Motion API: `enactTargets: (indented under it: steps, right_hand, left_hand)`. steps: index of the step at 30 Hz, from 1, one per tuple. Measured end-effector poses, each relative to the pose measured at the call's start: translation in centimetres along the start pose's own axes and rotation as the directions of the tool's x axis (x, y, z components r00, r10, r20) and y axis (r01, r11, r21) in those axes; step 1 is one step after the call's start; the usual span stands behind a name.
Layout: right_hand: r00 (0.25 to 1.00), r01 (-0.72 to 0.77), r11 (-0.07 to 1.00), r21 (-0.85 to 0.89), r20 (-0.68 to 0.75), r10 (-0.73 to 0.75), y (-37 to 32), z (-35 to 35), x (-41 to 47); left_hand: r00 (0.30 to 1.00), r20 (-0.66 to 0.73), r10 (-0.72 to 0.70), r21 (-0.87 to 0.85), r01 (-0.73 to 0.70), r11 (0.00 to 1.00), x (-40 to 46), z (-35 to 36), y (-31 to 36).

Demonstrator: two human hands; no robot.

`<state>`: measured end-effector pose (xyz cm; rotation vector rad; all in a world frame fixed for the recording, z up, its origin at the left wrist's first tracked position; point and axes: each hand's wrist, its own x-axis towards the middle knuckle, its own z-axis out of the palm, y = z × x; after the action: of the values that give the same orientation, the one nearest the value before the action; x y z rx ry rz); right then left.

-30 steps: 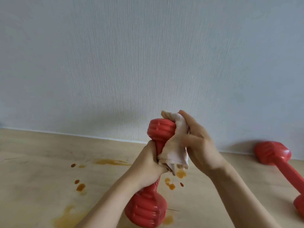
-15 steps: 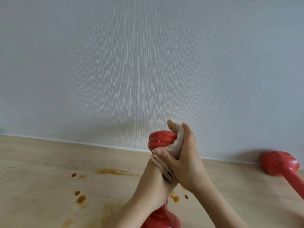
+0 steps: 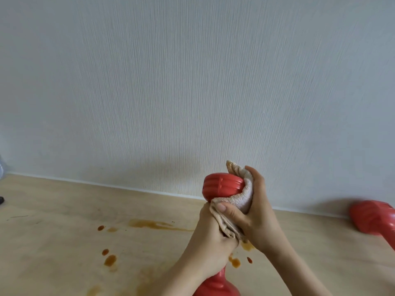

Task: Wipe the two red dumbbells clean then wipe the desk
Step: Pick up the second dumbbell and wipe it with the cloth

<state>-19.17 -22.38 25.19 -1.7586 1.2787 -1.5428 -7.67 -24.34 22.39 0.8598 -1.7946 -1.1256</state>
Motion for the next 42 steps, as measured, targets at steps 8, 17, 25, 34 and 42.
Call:
enactTargets:
  steps: [8, 17, 25, 34, 42]
  right_hand:
    - [0.97, -0.005, 0.934, -0.358, -0.229, -0.082, -2.4, 2.5, 0.0]
    - [0.994, 0.11, 0.994, -0.005, -0.014, -0.11, 1.0, -1.1, -0.1]
    - [0.99, -0.129, 0.982, 0.135, 0.082, 0.119, 1.5, -2.4, -1.2]
    - [0.972, -0.007, 0.917, -0.398, -0.219, -0.087, -0.8, 0.8, -0.6]
    - [0.999, -0.041, 0.984, 0.171, 0.01, 0.04, 1.5, -2.9, -1.3]
  left_hand:
    - [0.999, -0.043, 0.01, 0.125, -0.004, 0.992, -0.2, 0.6, 2.2]
    - [0.997, -0.004, 0.082, 0.229, -0.079, 0.97, 0.3, 1.4, -1.7]
    - [0.996, 0.091, -0.006, 0.076, -0.001, 0.997, -0.4, 0.9, 0.3]
    - [0.999, -0.034, 0.005, -0.021, -0.006, 1.0, -0.4, 2.2, 0.6]
    - [0.993, 0.111, 0.042, -0.04, -0.038, 0.998, -0.7, 1.2, 2.7]
